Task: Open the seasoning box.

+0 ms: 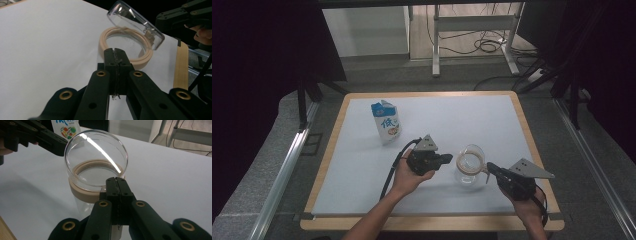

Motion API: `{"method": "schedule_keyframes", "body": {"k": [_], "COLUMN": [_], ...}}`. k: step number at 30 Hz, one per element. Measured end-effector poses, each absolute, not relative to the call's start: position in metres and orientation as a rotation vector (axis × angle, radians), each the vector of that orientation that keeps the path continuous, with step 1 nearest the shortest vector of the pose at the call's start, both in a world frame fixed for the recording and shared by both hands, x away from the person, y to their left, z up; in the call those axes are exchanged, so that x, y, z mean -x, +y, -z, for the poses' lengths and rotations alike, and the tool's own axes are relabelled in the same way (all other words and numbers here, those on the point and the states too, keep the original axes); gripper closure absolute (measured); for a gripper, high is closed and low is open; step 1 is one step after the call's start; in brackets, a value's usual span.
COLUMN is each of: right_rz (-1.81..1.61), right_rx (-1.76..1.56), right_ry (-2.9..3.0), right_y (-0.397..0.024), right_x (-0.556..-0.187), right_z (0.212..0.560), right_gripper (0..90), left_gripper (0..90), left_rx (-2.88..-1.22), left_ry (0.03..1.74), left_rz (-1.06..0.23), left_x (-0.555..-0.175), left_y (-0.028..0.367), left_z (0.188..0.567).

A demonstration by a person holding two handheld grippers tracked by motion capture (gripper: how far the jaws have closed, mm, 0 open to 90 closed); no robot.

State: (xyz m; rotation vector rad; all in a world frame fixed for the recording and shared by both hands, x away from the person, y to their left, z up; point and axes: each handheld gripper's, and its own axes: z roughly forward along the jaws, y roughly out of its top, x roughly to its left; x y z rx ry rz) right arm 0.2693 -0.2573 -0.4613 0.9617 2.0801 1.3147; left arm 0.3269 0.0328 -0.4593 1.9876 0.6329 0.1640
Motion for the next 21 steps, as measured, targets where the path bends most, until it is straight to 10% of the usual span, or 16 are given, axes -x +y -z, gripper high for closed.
{"method": "schedule_keyframes", "body": {"k": [21], "right_rz": [-1.309], "right_rx": [-0.975], "right_ry": [2.077], "right_y": [-0.261], "right_x": [-0.269], "right_z": [0.464], "right_gripper": [89.9], "left_gripper": [90.0], "left_rx": [-2.017], "left_ry": [0.577], "left_rz": [-0.157], "left_x": [-0.324], "left_y": [0.005], "left_z": [0.45]}}
